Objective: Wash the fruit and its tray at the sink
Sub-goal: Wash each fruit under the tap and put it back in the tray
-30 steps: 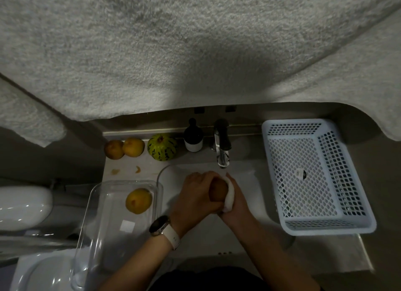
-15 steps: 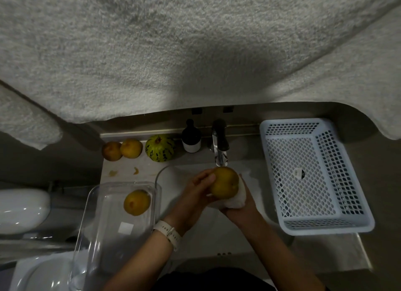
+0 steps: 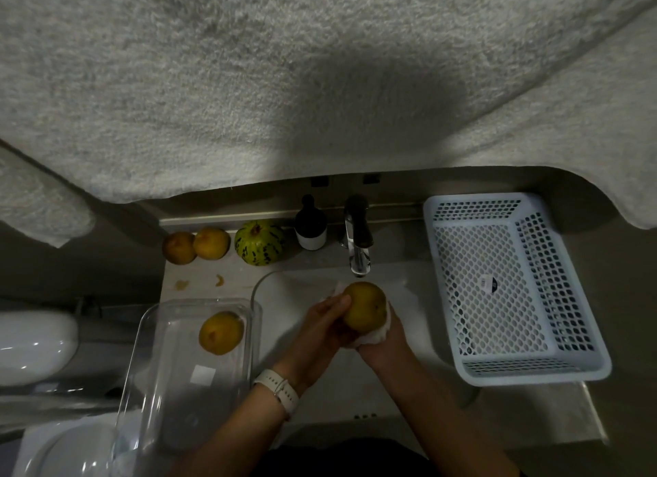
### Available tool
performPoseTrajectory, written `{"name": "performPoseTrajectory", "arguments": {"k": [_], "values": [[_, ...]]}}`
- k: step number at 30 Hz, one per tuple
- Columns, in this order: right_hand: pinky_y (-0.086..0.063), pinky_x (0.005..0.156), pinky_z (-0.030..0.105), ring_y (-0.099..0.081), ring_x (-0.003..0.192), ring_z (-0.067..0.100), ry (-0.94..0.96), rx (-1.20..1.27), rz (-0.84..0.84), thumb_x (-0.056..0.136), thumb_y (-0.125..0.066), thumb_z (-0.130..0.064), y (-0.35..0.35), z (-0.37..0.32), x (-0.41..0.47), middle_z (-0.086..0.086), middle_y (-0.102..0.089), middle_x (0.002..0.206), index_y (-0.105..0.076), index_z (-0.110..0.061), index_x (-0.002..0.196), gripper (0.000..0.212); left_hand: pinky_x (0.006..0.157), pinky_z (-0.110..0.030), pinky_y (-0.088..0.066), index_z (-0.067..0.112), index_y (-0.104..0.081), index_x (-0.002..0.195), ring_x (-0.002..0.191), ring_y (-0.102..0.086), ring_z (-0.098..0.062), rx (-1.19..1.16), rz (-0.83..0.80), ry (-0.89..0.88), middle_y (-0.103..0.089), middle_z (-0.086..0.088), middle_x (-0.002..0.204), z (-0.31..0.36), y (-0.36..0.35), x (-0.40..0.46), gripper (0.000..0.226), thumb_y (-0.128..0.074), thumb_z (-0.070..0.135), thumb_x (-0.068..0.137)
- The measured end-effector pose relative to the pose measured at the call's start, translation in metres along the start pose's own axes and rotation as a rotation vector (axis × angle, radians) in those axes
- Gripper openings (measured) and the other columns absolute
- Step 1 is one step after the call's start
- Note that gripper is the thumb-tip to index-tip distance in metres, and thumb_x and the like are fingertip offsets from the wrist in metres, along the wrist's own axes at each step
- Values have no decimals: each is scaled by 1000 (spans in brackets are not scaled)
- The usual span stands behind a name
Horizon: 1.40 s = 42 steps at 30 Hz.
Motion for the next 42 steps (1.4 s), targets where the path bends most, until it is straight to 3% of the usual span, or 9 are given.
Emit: {"name": "performPoseTrajectory", "arguments": {"k": [3,6,9,13,19,22,29,36,42], "values": [[-48,80,47,-55,101,33,174,-104,19,98,-41,-40,8,-19,-9,17,-55,118,-52,-12,123,39,84,-36,-56,8,-68,116,107,-67,-30,109,181,-41,-69,-17,115,4,12,-1,53,-76,44,78],[-57,81,38,-64,99,19,399,-212,-34,99,-44,0,21,-42,-14,7,-59,120,-51,-20,127,35,73,-29,-58,9,-68,108,93,-72,-23,203,371,-109,-72,-12,105,6,31,-5,45,-81,33,72],[-59,76,48,-70,86,27,557,-537,112,97,-52,-33,6,-40,-26,12,-71,99,-70,-18,96,24,68,-28,-59,12,-67,98,83,-71,-15,453,416,-145,-71,-7,95,4,27,-5,27,-81,21,77],[-57,78,48,-69,81,31,742,-657,249,95,-55,-37,0,-44,-34,14,-71,84,-67,-17,82,27,63,-26,-59,12,-67,92,77,-72,-16,482,418,-132,-72,-6,88,-6,20,-6,21,-81,19,77],[-55,83,55,-66,95,33,563,-462,232,96,-45,-50,32,-59,-30,14,-68,104,-66,-16,107,41,67,-28,-58,8,-68,101,85,-72,-21,300,347,-68,-71,-11,98,-6,16,-5,45,-81,36,68],[-58,69,36,-67,92,25,745,-503,320,99,-45,-44,51,-92,-50,13,-67,107,-60,-9,120,44,70,-28,-58,7,-65,106,89,-72,-22,271,325,-1,-68,-13,107,-10,19,-3,46,-78,34,72],[-48,52,14,-61,62,-2,1167,-377,490,93,-54,-46,42,-199,-86,-6,-62,77,-62,-20,89,27,71,-27,-58,11,-64,109,90,-73,-21,190,231,124,-68,-11,109,-28,-1,9,41,-76,34,76],[-41,74,31,-58,79,22,1267,-850,674,102,-38,-40,5,-247,-42,22,-68,95,-66,2,96,51,77,-33,-59,4,-61,115,95,-72,-24,175,241,164,-67,-18,113,-29,-22,40,52,-78,34,76],[-41,93,38,-57,107,33,1095,-1163,722,98,-33,-54,-20,-238,3,17,-62,118,-59,-9,118,55,76,-35,-60,3,-61,112,91,-73,-23,153,271,196,-69,-16,108,-31,-28,69,66,-83,40,62]]}}
Point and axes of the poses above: each hand's wrist, its own x-axis towards the middle knuckle, its own y-axis out of the back of the hand, z = x × y, the point moved 7 cm from there along x, towards the middle knuckle
